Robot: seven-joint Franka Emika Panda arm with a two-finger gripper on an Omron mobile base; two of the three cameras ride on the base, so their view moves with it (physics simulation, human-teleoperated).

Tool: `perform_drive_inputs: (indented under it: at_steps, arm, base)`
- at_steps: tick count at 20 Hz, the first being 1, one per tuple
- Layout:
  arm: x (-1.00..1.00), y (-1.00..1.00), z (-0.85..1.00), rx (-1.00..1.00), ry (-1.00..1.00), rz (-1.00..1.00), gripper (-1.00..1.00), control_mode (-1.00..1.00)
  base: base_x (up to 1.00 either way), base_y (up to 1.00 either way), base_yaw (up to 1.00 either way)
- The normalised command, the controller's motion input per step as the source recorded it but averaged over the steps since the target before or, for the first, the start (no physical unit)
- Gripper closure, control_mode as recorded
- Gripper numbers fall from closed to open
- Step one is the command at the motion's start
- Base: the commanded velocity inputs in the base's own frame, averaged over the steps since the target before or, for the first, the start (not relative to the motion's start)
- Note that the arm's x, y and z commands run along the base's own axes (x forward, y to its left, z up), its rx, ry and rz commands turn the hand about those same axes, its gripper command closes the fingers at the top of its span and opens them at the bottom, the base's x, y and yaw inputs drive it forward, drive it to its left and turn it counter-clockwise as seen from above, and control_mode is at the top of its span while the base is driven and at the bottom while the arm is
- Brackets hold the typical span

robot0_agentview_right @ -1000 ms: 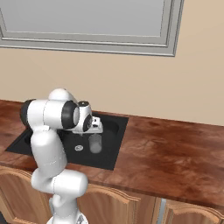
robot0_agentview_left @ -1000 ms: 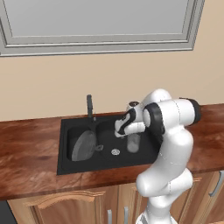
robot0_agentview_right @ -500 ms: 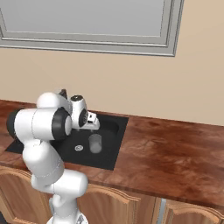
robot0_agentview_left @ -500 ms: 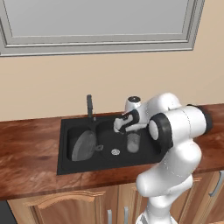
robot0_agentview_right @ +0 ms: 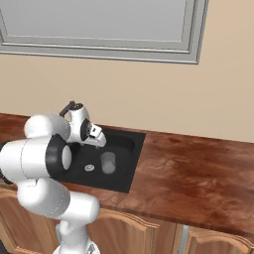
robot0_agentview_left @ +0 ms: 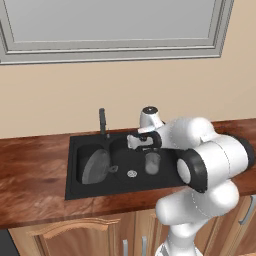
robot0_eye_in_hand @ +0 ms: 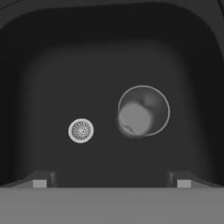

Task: Place the pan in the left basin and the glass cup in the right basin of the sink.

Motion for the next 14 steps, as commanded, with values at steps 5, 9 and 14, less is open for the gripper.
perform_drive_inputs:
  at_steps: [5,9,14]
  arm:
    - [-0.34,0.08,0.3,0.04,-0.01,-0.08,-1.0,-1.0]
    - [-0.35,0.02,0.29,0.08,-0.04,-0.03,-1.0,-1.0]
    - [-0.34,0.0,0.21,0.07,-0.13,0.0,-1.0,-1.0]
  base:
    - [0.0,0.0,0.0]
    - [0.0,0.0,0.0]
    - [0.0,0.0,0.0]
